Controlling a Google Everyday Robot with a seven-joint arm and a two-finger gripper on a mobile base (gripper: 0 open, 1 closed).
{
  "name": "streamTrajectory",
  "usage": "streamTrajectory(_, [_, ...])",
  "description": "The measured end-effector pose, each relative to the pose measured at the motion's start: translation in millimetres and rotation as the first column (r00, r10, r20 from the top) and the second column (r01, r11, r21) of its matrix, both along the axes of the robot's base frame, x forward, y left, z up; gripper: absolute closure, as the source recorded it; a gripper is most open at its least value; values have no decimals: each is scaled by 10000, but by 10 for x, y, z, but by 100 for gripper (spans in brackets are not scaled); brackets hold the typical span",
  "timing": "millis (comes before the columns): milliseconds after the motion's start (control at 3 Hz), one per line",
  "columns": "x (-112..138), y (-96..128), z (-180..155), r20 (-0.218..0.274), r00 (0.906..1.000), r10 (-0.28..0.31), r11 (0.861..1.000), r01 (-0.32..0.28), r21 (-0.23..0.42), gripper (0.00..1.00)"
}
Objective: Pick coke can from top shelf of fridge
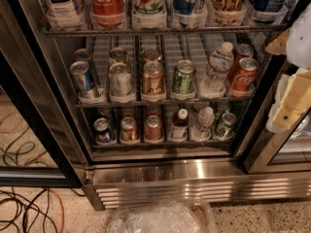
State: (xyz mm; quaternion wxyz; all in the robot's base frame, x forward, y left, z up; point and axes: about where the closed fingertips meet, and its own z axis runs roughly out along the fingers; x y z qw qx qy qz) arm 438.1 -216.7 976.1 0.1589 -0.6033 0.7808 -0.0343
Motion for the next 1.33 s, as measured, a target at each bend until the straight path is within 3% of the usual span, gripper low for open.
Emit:
streamTrajectory(667, [13, 26, 0, 148, 9999, -39, 9999, 36, 169, 0])
streamTrajectory(1000, [45, 158, -78, 604, 9979, -213, 9945, 150, 1033, 0])
streamTrajectory(1333, [-173, 424, -335, 799, 9938, -771, 9631, 535, 2637, 0])
